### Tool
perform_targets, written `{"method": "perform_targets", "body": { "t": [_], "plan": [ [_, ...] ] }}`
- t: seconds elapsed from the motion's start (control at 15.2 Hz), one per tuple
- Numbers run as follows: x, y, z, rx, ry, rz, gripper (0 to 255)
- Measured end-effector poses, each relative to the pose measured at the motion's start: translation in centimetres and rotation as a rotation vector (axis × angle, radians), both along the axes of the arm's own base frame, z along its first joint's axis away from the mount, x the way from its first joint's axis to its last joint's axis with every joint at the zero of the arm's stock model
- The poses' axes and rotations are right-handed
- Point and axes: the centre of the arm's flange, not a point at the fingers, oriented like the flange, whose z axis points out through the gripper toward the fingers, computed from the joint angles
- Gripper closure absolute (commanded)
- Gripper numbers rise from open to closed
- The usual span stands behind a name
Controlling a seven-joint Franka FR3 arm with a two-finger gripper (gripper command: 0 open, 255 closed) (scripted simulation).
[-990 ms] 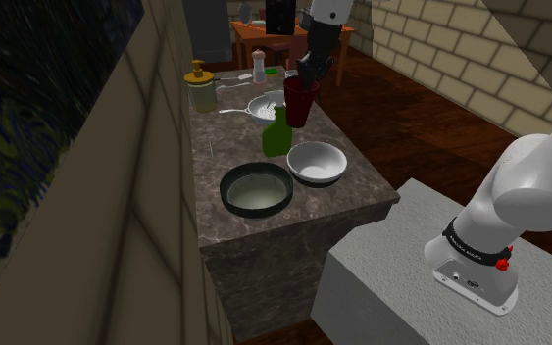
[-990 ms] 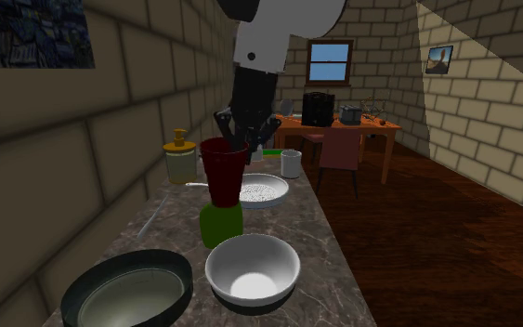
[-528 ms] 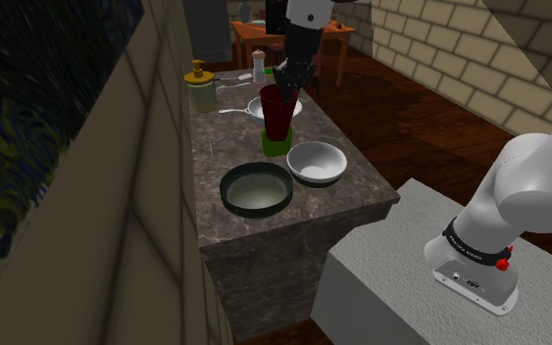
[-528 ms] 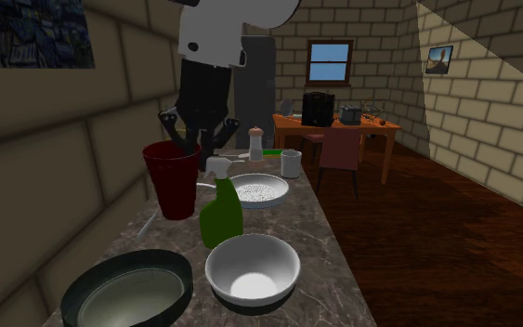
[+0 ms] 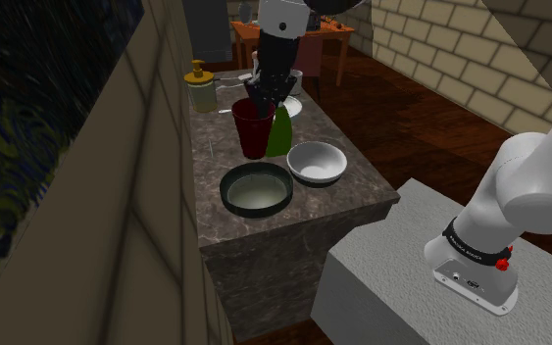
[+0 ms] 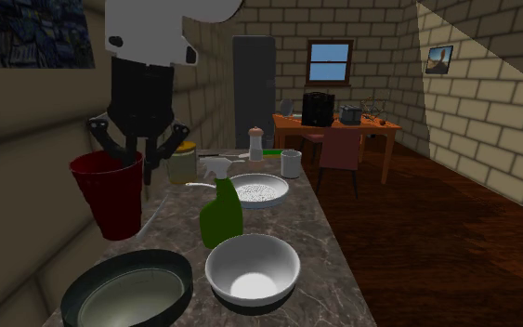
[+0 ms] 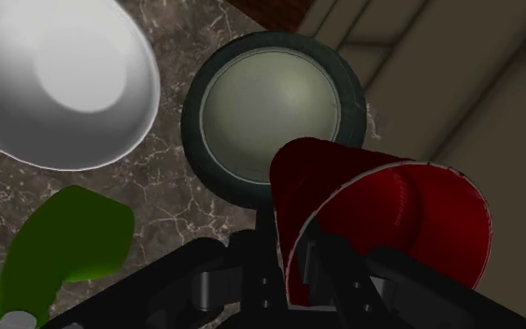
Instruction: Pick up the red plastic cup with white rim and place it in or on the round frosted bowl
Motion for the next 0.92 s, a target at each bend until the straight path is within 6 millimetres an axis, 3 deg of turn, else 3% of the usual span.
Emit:
{"method": "perform_targets", "body": {
  "t": [0.92],
  "plan": [
    [0.0,0.5,-7.2,0.0,0.001,-0.001,255]
  ]
}}
